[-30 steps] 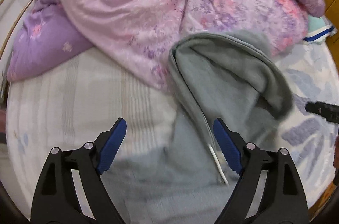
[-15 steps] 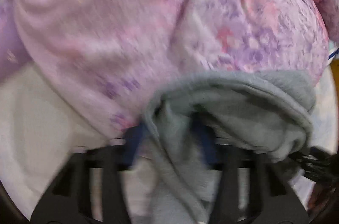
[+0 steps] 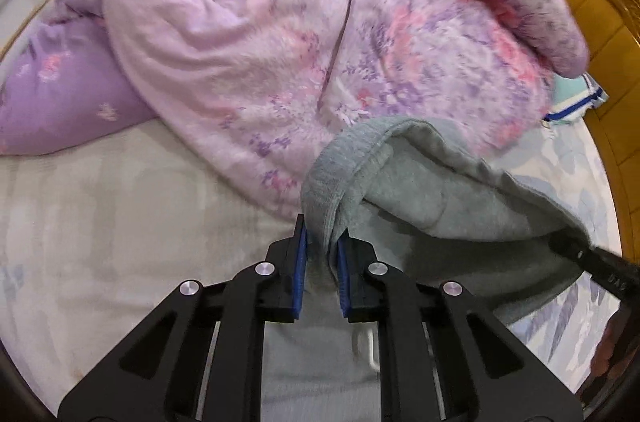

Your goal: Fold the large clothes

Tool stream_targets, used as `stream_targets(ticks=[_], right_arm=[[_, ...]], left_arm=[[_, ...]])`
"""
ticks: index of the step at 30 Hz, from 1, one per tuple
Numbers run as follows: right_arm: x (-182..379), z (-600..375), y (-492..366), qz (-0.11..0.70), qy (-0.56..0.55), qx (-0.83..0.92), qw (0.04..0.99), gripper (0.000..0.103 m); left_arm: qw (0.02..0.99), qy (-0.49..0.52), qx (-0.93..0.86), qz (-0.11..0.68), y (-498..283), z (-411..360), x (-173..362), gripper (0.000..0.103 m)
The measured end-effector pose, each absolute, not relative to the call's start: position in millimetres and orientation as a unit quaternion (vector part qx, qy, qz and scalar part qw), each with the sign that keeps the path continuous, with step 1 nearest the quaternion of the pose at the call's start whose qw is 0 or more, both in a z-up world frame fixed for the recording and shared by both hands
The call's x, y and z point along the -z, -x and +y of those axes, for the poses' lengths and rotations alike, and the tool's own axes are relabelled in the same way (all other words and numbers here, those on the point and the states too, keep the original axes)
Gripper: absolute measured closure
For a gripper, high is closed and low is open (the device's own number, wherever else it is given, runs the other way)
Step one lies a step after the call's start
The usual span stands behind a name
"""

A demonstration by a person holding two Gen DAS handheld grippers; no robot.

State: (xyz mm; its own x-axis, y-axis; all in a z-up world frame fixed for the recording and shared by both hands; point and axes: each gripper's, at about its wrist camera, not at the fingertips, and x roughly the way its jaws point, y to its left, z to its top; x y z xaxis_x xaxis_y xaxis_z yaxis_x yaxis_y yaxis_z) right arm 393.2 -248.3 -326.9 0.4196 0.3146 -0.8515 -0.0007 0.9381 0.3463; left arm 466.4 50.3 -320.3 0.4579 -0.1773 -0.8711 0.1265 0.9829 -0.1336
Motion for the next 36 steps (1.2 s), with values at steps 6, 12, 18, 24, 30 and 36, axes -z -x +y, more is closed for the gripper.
stream_targets(ticks=[6,12,18,24,30,36], right_arm=[[285.5,-206.7,-326.8,0.518,-0.101,-0.158,0.834,0.097],[296.5,-174.6,-241.2,0.548,-0.046,-0.194,0.812,0.096],[391.4,-156.6,-173.8,0.707,-0.014,-0.178,0.685,0.078],[399.4,-174.1,-163.0,0.717,-0.082,-0.141,0.677,0.019],[376.9,-181.8,-231.2,0.612,-0.134,-0.133,0.768,0.022],[439.9,-176.8,-314.6,0.636,-0.216,-0.117,0.731,0.061]], left_arm=[[0.865,0.021,0.078,0.496,-381.7,57.1,290.6,0.089],[0.848,0.044,0.066,0.523,-284.3,77.5,297.3,0.089],[0.781,0.064,0.046,0.619,-194.7,92.1,368.0,0.082],[0.767,0.085,0.044,0.635,-160.5,106.0,379.5,0.038],[0.808,0.102,0.067,0.576,-215.7,94.1,366.9,0.038],[0.798,0.151,0.109,0.574,-280.1,78.6,402.5,0.042]])
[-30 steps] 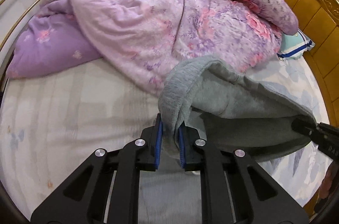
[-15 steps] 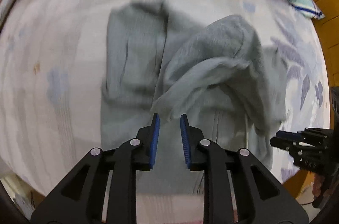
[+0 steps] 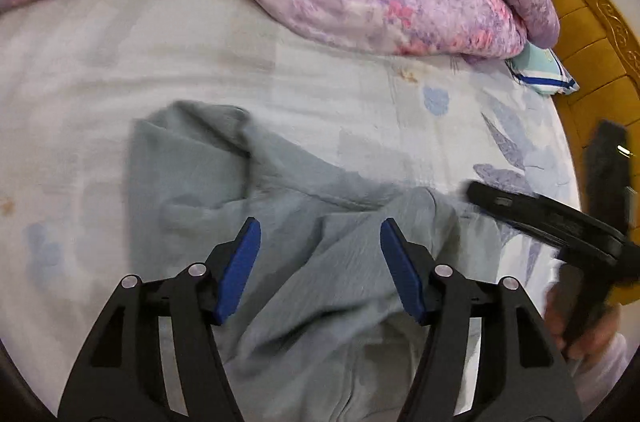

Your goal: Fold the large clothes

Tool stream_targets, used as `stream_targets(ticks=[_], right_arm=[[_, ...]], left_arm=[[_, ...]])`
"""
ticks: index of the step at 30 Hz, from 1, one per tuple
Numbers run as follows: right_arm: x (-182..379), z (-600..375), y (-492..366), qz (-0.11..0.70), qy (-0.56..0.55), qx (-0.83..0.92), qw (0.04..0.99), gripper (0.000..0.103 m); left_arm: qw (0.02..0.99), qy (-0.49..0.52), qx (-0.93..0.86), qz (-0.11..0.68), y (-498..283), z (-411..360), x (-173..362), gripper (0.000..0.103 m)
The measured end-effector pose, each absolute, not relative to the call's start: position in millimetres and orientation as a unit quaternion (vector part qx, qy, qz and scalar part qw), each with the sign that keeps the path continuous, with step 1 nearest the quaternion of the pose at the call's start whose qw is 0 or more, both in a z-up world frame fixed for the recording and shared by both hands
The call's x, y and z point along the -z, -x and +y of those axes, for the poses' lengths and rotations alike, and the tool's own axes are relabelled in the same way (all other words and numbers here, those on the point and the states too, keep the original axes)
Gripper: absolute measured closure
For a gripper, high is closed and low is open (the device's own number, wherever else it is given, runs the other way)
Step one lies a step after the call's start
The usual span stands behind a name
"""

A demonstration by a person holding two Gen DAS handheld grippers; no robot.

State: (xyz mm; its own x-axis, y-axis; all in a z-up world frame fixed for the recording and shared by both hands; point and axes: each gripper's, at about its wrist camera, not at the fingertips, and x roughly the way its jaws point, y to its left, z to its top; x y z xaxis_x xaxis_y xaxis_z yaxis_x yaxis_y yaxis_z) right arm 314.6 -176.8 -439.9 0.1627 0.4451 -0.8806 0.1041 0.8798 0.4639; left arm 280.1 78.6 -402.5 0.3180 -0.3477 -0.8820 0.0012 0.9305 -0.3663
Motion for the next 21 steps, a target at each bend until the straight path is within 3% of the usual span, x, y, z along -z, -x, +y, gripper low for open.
stream_targets(ticks=[1,3,10,14,16,21], right_arm=[[448.7,-176.9,-312.9,0.653,-0.232,-0.119,0.711,0.073],[454.7,-167.6,-293.3,0.665,-0.243,-0.143,0.691,0.074],[464.7,-163.0,-182.3,0.751,-0.249,-0.157,0.591,0.073],[442.6,-175.9,-169.2,0.754,-0.229,-0.139,0.6,0.07],[424.8,-199.1,-181.3,0.723,-0.249,-0.116,0.634,0.047],[408.3,-247.4,-227.8,0.658,-0.282,-0.071,0.694,0.047]], left_arm=[[0.782,0.145,0.116,0.594,-283.5,73.8,414.1,0.047],[0.761,0.128,0.129,0.623,-277.0,68.0,429.6,0.055],[0.708,0.066,0.127,0.692,-185.5,81.8,457.1,0.055],[0.709,0.071,0.13,0.69,-166.5,95.6,436.0,0.054],[0.726,0.08,0.132,0.67,-172.1,101.4,420.1,0.045],[0.763,0.117,0.128,0.623,-218.7,109.1,402.2,0.039]])
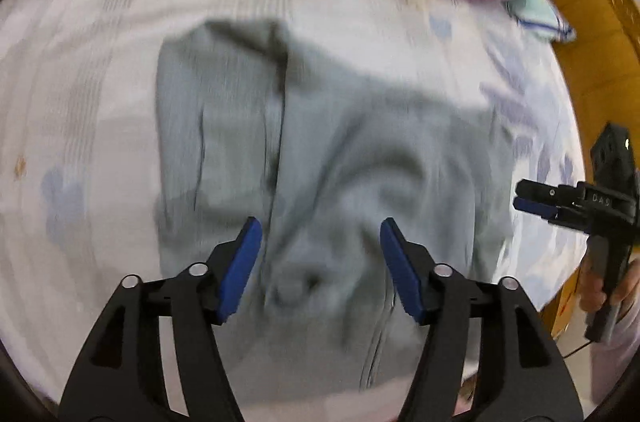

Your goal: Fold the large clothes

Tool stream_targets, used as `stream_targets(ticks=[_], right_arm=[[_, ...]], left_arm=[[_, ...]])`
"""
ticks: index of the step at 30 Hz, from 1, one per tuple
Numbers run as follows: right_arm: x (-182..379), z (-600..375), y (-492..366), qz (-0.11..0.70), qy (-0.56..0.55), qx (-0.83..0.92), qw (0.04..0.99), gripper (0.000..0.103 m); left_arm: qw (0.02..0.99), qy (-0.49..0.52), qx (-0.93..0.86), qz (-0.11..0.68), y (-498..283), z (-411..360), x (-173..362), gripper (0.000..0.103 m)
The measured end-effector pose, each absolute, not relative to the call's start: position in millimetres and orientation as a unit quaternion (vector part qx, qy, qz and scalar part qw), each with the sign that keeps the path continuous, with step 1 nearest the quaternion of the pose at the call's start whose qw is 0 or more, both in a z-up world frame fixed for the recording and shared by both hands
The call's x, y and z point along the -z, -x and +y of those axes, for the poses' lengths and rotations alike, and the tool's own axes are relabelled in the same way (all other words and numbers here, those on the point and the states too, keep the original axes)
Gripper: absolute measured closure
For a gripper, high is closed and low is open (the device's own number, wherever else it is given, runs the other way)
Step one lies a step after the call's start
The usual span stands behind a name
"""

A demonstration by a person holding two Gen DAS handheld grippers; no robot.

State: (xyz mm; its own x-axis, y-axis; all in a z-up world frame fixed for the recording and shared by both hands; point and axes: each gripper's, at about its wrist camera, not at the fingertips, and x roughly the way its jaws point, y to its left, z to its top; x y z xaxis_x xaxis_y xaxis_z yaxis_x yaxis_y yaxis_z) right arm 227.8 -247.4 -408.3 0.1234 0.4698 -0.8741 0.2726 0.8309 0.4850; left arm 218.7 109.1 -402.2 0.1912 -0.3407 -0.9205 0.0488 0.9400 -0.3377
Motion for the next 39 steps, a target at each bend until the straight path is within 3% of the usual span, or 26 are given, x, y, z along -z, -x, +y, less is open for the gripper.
stream_targets(ticks=[6,7,9,10,14,16,18,19,21,22,23,24,29,32,33,34,39], right_arm=[[448.7,-255.8,-276.5,0.63,-0.318,-0.062,0.706,0.05],[453.1,-250.3,-284.1,0.626,-0.308,-0.065,0.713,0.07],[459.7,-248.6,-292.7,0.639,-0.289,-0.051,0.711,0.091],[458.0,-252.1,-296.4,0.632,-0.298,-0.051,0.713,0.093],[435.2,-263.6,-312.5,0.595,-0.276,-0.055,0.753,0.094],[444.8,-265.4,-327.6,0.615,-0.267,-0.048,0.74,0.093],[455.9,-269.0,-328.3,0.662,-0.238,-0.006,0.711,0.078],[455.0,-269.1,-322.1,0.67,-0.239,-0.001,0.703,0.077],[437.3,-264.3,-301.7,0.665,-0.236,-0.02,0.708,0.072],[427.2,-261.9,-291.0,0.663,-0.229,-0.018,0.713,0.058],[418.4,-259.6,-279.4,0.66,-0.231,-0.02,0.714,0.051],[412.6,-256.4,-269.4,0.661,-0.244,-0.027,0.709,0.048],[431.1,-225.6,-240.5,0.696,-0.368,-0.093,0.61,0.048],[459.3,-203.0,-247.6,0.714,-0.374,-0.078,0.587,0.048],[470.9,-197.5,-247.3,0.712,-0.4,-0.073,0.572,0.056],[474.6,-195.0,-246.3,0.703,-0.422,-0.072,0.567,0.093],[423.3,-177.2,-220.2,0.69,-0.379,-0.104,0.608,0.096]], left_arm=[[0.76,0.158,0.099,0.622,-288.6,104.2,456.7,0.039],[0.754,0.166,0.094,0.629,-299.5,104.0,468.6,0.043],[0.745,0.17,0.078,0.64,-312.1,101.6,484.7,0.098],[0.741,0.17,0.071,0.646,-316.2,101.2,487.4,0.099],[0.774,0.172,0.079,0.604,-330.1,101.9,456.6,0.099],[0.779,0.178,0.085,0.595,-339.5,101.1,450.0,0.099],[0.766,0.157,0.071,0.619,-346.1,96.0,456.5,0.093],[0.758,0.141,0.059,0.634,-343.6,92.6,458.2,0.091],[0.76,0.119,0.064,0.635,-327.2,90.1,450.4,0.071],[0.762,0.11,0.062,0.635,-318.6,89.0,445.6,0.063],[0.762,0.107,0.057,0.636,-302.8,89.7,437.8,0.051],[0.758,0.112,0.06,0.64,-289.1,94.0,434.1,0.049],[0.734,0.155,0.068,0.658,-242.1,89.9,419.2,0.047],[0.731,0.179,0.071,0.655,-228.2,90.7,411.3,0.046],[0.728,0.181,0.068,0.657,-226.5,88.4,412.3,0.045],[0.726,0.177,0.064,0.661,-224.3,87.1,412.5,0.045],[0.723,0.175,0.059,0.666,-210.4,94.3,398.7,0.045]])
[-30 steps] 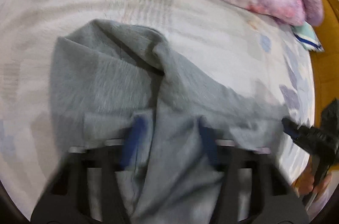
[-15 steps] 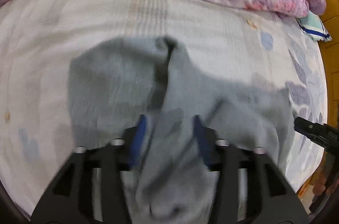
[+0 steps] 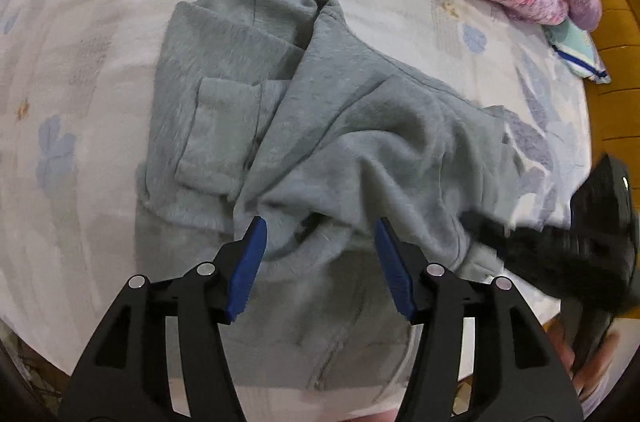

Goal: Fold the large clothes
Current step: 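Release the hem and smooth the folded hoodie with both tools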

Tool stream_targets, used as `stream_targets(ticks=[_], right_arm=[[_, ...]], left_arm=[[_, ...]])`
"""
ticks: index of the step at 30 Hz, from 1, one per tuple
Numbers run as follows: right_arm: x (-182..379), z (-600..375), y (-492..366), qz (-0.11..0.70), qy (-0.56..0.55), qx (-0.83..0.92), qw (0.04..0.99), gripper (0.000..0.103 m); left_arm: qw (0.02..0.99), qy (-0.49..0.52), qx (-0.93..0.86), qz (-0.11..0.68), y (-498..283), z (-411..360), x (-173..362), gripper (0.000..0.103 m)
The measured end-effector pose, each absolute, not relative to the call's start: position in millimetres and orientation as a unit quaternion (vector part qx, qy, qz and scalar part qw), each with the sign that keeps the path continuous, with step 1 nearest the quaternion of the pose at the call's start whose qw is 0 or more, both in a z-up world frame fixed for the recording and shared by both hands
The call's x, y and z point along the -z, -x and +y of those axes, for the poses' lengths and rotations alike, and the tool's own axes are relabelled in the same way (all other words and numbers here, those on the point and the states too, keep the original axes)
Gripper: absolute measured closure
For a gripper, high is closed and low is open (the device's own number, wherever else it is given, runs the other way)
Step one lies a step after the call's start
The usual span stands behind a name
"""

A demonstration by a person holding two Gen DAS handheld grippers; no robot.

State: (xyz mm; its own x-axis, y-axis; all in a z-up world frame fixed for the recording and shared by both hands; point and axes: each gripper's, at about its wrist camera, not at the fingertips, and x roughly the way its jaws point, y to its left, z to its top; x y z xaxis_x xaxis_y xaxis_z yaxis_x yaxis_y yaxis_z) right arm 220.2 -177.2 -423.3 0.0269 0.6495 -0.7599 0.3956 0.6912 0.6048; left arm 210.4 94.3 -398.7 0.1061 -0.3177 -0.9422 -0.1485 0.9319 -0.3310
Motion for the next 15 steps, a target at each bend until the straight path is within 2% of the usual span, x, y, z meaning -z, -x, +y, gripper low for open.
stream_targets(ticks=[5,7,9,11,15], right_arm=[[433.7,-162.4,-153.5,0.749,-0.345,-0.104,0.556,0.095],[451.5,-155.7,-133.2,0.794,-0.313,-0.09,0.513,0.086],[456.2,-155.5,-116.7,0.813,-0.312,-0.094,0.483,0.081],[441.1,-160.9,-114.3,0.795,-0.317,-0.111,0.505,0.081],[395.3,-193.5,-148.0,0.715,-0.28,-0.086,0.635,0.081]], left_arm=[[0.707,0.188,0.053,0.68,-184.8,97.9,393.8,0.042],[0.704,0.183,0.047,0.685,-175.7,95.2,396.6,0.041],[0.699,0.174,0.044,0.692,-169.6,91.4,401.0,0.04],[0.698,0.154,0.046,0.698,-165.5,85.8,405.5,0.04],[0.719,0.146,0.068,0.676,-172.3,75.5,404.5,0.041]])
